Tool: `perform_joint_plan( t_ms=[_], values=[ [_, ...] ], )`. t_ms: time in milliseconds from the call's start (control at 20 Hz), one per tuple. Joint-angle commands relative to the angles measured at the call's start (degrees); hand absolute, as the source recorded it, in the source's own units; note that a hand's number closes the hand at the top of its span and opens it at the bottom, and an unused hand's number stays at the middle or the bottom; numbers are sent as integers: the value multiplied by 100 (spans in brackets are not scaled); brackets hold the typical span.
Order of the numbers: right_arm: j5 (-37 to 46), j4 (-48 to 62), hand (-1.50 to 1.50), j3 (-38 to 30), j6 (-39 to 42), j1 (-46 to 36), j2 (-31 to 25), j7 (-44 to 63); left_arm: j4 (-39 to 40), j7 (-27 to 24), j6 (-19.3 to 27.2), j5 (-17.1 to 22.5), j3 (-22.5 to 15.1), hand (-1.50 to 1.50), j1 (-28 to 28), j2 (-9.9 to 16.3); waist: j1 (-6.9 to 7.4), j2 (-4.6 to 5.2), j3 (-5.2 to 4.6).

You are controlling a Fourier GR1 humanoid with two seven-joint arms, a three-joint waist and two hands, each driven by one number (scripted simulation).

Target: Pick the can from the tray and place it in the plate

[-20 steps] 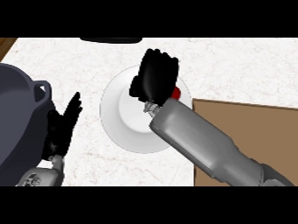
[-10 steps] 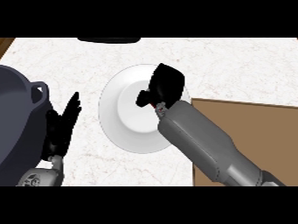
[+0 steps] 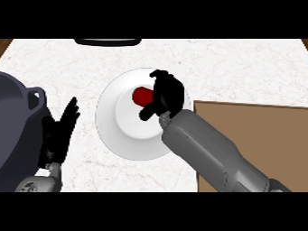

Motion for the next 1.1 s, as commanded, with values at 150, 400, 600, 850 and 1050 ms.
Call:
perform_joint_plan(
  t_ms=[150,400,600,850,1050],
  values=[
    [-142,-1139,-150,-557,-2043,396,23,-942,-65,-17,20,89,115,0,209,-1,-143,-32,14],
    [-769,-1779,-150,-492,-2661,1267,23,-1589,-268,-43,68,-58,-26,0,340,-50,-111,-21,7],
    [-1202,-2128,-150,-433,-2687,1893,23,-2573,-468,133,38,-66,-55,0,417,-64,-144,-25,6],
    [-1758,-2041,-150,-229,-2560,2297,22,-3637,-65,-12,-107,14,167,0,147,-37,-153,-16,2],
    [-1646,-2130,-150,-80,-2687,2036,23,-3279,-140,17,-58,-112,211,0,117,-65,-162,-28,0]
  ],
)
